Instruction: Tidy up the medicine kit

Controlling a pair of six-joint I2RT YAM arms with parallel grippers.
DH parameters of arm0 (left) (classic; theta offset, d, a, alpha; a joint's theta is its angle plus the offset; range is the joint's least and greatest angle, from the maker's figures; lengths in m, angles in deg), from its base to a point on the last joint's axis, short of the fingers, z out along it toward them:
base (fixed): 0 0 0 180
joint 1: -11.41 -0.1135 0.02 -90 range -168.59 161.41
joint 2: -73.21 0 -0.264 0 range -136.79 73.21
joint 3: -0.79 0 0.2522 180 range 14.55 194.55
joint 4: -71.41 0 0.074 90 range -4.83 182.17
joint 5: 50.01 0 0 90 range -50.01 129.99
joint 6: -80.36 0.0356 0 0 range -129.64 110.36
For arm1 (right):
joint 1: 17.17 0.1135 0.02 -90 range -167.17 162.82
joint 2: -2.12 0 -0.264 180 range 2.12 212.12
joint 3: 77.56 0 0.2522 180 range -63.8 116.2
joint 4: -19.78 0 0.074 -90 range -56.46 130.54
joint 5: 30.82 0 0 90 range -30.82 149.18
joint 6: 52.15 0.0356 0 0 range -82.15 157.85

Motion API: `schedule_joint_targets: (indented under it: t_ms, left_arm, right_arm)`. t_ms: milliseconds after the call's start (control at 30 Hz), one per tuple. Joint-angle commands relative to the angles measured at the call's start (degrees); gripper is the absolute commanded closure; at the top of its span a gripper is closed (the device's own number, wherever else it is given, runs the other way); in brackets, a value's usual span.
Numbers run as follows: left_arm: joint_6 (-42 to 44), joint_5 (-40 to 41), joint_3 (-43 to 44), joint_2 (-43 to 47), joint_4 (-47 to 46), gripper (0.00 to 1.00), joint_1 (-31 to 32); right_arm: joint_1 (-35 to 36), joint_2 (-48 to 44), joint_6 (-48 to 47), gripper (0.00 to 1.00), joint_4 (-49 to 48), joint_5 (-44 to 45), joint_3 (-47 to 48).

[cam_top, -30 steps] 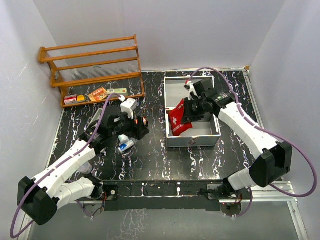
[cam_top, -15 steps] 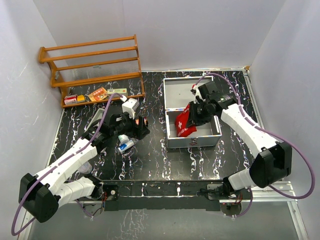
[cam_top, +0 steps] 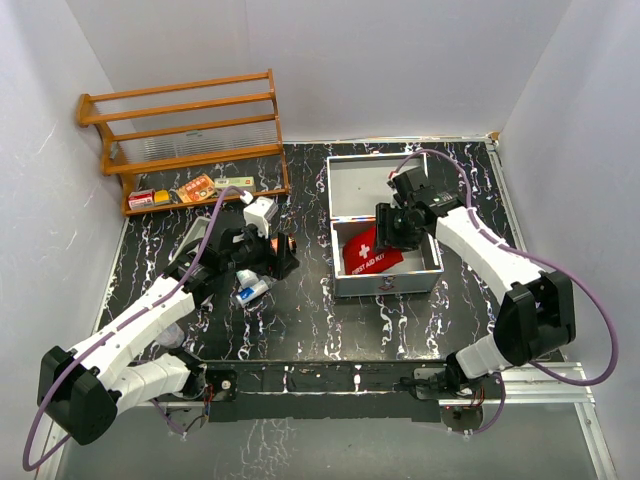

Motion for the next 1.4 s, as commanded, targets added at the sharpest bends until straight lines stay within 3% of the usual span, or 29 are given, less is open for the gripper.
schedule_joint_targets:
  t_ms: [0,200,267,500,600,800,967,1367]
  left_arm:
    - [-0.63,4.07,1.59,-0.39,1.84,0.23,-0.20]
    - [-2.22,11.44,2.59,-1.65,4.06,0.15,-0.12]
    - [-2.14,12.88,3.17,-2.03,4.75,0.03,-0.20]
    - [-6.02,21.46,4.81,-2.78,9.12,0.01,-1.54]
    - [-11.69,25.12,6.13,-5.19,14.08,0.12,-3.91]
    - [-24.36,28.35,4.48,-8.37,19.85,0.36,-8.22]
    - [-29.05,30.32,2.44,-10.46,20.11,0.39,-9.45]
    - [-26.56,30.84,4.10,-22.08,18.86,0.49,-10.71]
  right_arm:
    - [-0.18,-5.61,1.47,0.50,-0.41,15.26,0.13]
    - [-0.13,-11.06,1.83,0.42,-0.80,20.99,2.05]
    - [-0.14,-12.84,1.12,0.42,-2.43,18.95,2.23]
    - [-0.05,-14.21,1.57,0.45,-7.75,7.63,2.79]
    - [1.43,-14.06,4.09,0.48,-11.83,4.48,1.59]
    - [9.86,-13.50,8.44,0.52,-20.39,7.84,-0.67]
    - [15.39,-11.72,10.25,0.54,-25.57,8.19,-2.25]
    - [24.09,-8.09,12.65,0.60,-35.04,6.56,-8.16]
